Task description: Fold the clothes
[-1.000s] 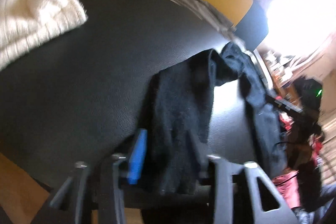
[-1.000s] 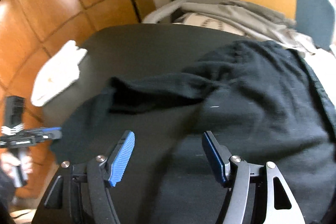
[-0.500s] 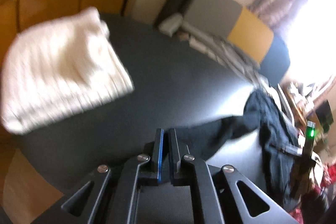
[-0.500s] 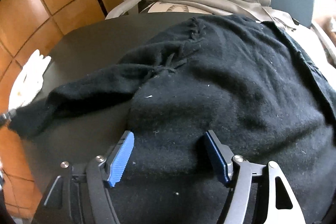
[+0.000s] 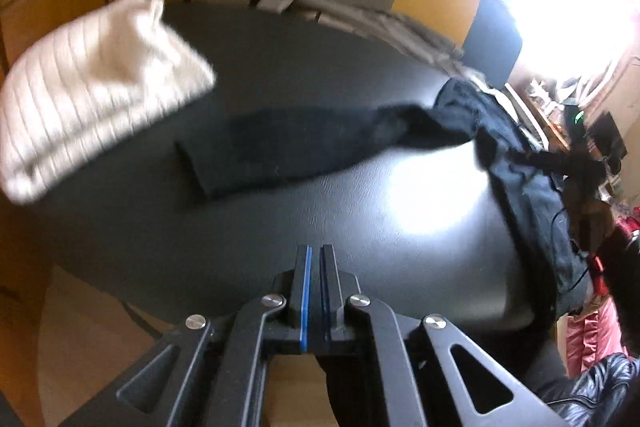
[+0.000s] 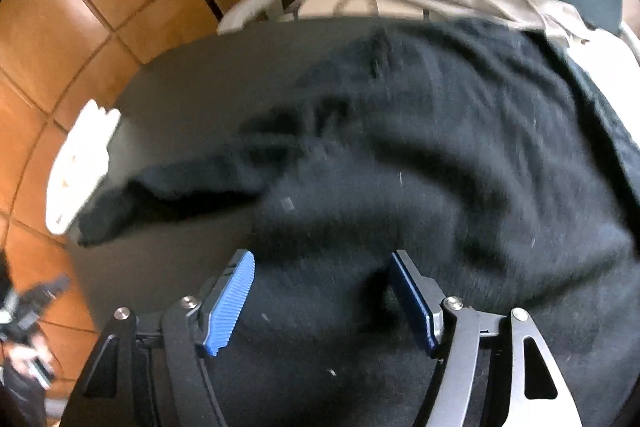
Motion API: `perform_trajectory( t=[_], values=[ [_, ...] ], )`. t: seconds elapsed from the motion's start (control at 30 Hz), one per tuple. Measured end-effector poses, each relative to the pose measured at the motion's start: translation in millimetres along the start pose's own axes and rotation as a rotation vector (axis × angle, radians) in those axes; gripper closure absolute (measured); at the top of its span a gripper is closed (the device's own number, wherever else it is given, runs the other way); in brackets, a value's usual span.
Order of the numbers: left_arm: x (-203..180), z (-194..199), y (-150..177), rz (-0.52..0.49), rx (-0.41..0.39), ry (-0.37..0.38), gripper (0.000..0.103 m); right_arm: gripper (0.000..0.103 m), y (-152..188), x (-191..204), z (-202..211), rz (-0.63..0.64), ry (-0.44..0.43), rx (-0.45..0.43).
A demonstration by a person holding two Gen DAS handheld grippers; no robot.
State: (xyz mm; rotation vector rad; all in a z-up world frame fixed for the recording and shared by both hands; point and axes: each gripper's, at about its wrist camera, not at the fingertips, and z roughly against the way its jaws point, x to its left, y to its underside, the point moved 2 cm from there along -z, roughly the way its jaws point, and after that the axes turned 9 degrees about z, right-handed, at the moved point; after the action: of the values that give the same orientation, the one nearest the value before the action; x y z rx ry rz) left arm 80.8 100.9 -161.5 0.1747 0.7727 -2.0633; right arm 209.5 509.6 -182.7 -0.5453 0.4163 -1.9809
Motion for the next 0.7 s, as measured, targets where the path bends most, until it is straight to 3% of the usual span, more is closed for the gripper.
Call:
perform_trajectory(
  t=[0.03,0.13,0.2,0.27,0.3,0.37,0.43,0.63,0.7],
  values=[
    [3,-4,2,0.021,0.009,0.009,0.1,0.032,-7,4,5,0.011,-0.004,-0.021],
    [33,1,-14,0.198,-0.008,0.054,0.077,0.032,-31,22,11,0.065,-0.014,-0.063],
    [57,7,-27,0.322,-0.042,0.081,0.07,0.032,-44,34,4,0.089,-0.038,-0.069],
    [71,8,-40,0.38,-0.061,0.111,0.054,0.032,-54,46,-9,0.12,-0.054,-0.057],
    [78,8,-46,0.405,-0.07,0.125,0.052,0.032,-58,54,-16,0.136,-0.057,-0.046],
    [88,-1,-57,0.463,-0.056,0.154,0.028,0.032,-62,66,-32,0.157,-0.063,-0.018],
    [97,-11,-65,0.515,-0.032,0.176,0.018,0.032,-66,71,-48,0.167,-0.063,0.006],
    [84,-36,-86,0.447,-0.002,0.089,0.019,0.032,-67,69,-64,0.152,-0.067,0.005],
    [74,-45,-91,0.404,0.013,0.041,0.028,0.032,-69,69,-69,0.158,-0.055,0.005]
  ],
)
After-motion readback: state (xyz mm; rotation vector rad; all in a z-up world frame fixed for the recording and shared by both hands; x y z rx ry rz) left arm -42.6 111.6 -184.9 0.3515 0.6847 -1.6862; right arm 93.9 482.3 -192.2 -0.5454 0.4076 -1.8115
